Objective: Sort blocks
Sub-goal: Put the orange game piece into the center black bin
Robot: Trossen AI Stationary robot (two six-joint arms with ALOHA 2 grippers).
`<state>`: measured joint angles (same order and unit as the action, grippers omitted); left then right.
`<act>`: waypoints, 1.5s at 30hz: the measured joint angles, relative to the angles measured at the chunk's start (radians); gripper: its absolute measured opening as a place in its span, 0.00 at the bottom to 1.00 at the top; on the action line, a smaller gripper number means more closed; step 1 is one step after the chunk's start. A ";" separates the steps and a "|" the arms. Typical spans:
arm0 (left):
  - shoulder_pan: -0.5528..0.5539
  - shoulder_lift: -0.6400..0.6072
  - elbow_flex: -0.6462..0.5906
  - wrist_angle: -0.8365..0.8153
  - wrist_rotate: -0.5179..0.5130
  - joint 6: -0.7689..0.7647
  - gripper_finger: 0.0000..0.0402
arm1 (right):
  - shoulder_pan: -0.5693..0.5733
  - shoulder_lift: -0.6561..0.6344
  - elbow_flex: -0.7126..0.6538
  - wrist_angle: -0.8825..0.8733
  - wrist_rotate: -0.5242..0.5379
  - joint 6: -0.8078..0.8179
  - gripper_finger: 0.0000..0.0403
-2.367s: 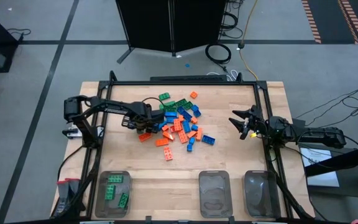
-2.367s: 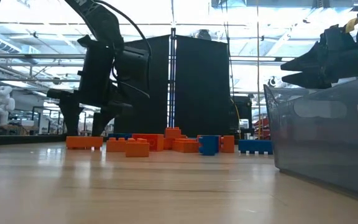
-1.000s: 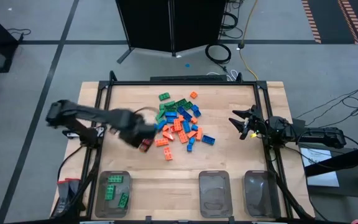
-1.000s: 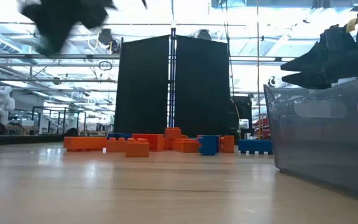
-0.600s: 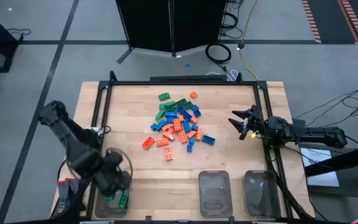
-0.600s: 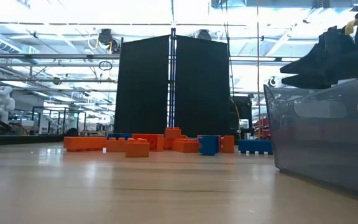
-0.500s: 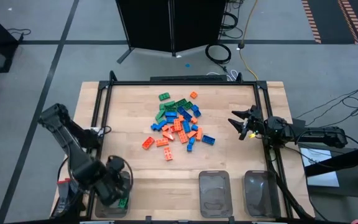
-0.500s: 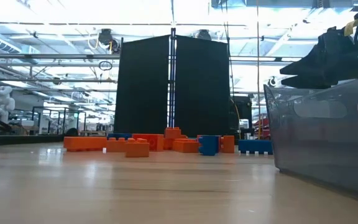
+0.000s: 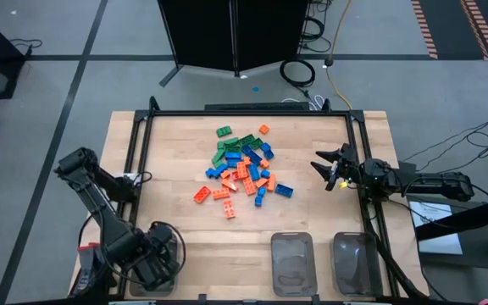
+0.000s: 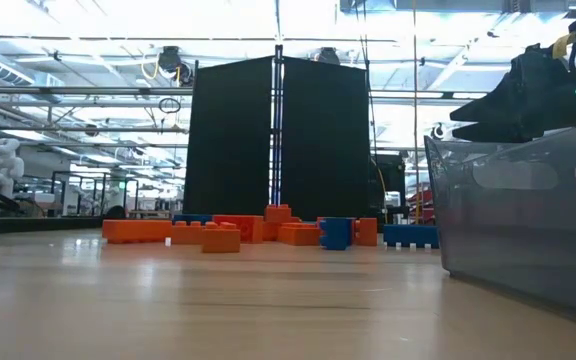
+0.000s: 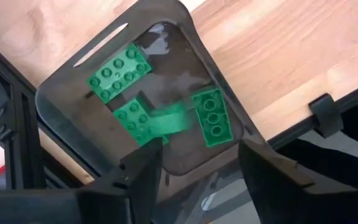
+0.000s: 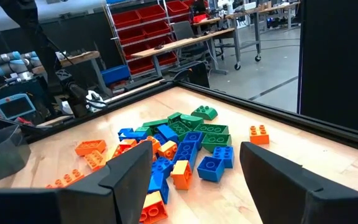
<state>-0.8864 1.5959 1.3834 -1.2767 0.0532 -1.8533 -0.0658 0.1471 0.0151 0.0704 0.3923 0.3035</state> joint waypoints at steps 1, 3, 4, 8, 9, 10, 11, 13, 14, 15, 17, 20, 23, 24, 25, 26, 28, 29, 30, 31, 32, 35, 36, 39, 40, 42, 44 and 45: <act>0.001 0.000 0.000 -0.004 0.000 -0.001 0.54 | 0.000 0.000 0.000 0.000 0.000 0.000 0.59; 0.014 -0.001 0.000 -0.031 -0.005 -0.023 0.55 | 0.000 0.000 0.000 0.000 0.000 -0.001 0.59; 0.027 -0.004 0.000 -0.051 -0.028 -0.037 0.55 | 0.000 0.000 0.000 0.000 0.000 -0.002 0.59; 0.139 -0.039 0.000 -0.137 -0.200 -0.050 0.55 | 0.000 0.000 0.000 0.000 0.000 -0.002 0.59; 0.184 -0.048 0.000 -0.167 -0.226 -0.050 0.55 | 0.000 0.000 0.000 0.000 0.000 -0.002 0.59; 0.229 -0.057 0.000 -0.192 -0.241 -0.047 0.55 | 0.000 0.000 0.000 0.000 0.000 -0.002 0.59; 0.283 -0.063 0.000 -0.208 -0.250 -0.023 0.55 | 0.000 0.000 0.000 0.000 0.000 -0.002 0.59; 0.390 -0.066 0.000 -0.194 -0.265 0.095 0.55 | 0.000 0.000 0.000 0.000 -0.001 -0.002 0.59; 0.440 -0.064 0.000 -0.171 -0.277 0.167 0.55 | 0.000 0.000 0.000 0.000 0.000 -0.002 0.59; 0.490 -0.060 0.000 -0.145 -0.291 0.231 0.55 | 0.000 0.000 0.000 0.000 -0.001 -0.001 0.59; 0.581 -0.044 0.000 -0.075 -0.308 0.368 0.55 | 0.000 0.000 0.000 0.000 -0.001 -0.001 0.59; 0.688 -0.005 0.000 -0.020 -0.304 0.561 0.55 | 0.000 0.000 0.000 0.000 -0.001 -0.001 0.59; 0.759 0.034 -0.001 -0.024 -0.292 0.682 0.55 | 0.000 0.000 0.000 0.000 -0.001 -0.002 0.59; 0.777 0.046 -0.007 -0.021 -0.280 0.715 0.55 | 0.000 0.000 0.000 0.000 -0.001 -0.002 0.59; 0.791 0.056 -0.016 -0.020 -0.264 0.737 0.55 | 0.000 0.000 0.000 0.000 -0.001 -0.002 0.59; 0.803 0.064 -0.029 -0.014 -0.245 0.754 0.55 | 0.000 0.000 0.000 0.000 -0.001 -0.002 0.59; 0.818 0.067 -0.071 0.023 -0.208 0.770 0.55 | 0.000 0.000 0.000 0.000 -0.001 -0.002 0.59; 0.820 0.067 -0.097 0.049 -0.194 0.769 0.55 | 0.000 0.000 0.000 0.000 -0.001 -0.002 0.59; 0.822 0.066 -0.126 0.078 -0.176 0.769 0.55 | 0.000 0.000 0.000 0.000 -0.001 -0.002 0.59; 0.821 0.064 -0.157 0.113 -0.153 0.766 0.55 | 0.000 0.000 0.000 0.000 -0.002 -0.002 0.59; 0.818 0.062 -0.184 0.138 -0.138 0.762 0.55 | 0.000 0.000 0.000 0.000 -0.001 -0.002 0.59; 0.812 0.060 -0.254 0.199 -0.103 0.751 0.55 | 0.000 0.000 0.000 0.000 -0.002 -0.002 0.59; 0.813 0.060 -0.274 0.226 -0.094 0.744 0.55 | 0.000 0.000 0.000 0.000 -0.001 -0.005 0.59; 0.821 0.060 -0.326 0.343 -0.059 0.738 0.55 | 0.000 0.000 0.000 0.000 -0.002 -0.012 0.59; 0.824 0.060 -0.336 0.372 -0.050 0.739 0.55 | 0.000 0.000 0.000 0.000 -0.001 -0.013 0.59; 0.832 0.060 -0.352 0.401 -0.047 0.741 0.55 | 0.000 0.000 0.000 0.000 -0.002 -0.013 0.59; 0.842 0.060 -0.364 0.402 -0.059 0.744 0.55 | 0.000 0.000 0.000 0.000 -0.002 -0.013 0.59; 0.849 0.060 -0.369 0.395 -0.061 0.756 0.55 | 0.000 0.000 0.000 0.000 -0.002 -0.012 0.59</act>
<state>-0.0376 1.6554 1.0147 -0.8820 -0.0078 -1.0978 -0.0660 0.1472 0.0151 0.0700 0.3908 0.2915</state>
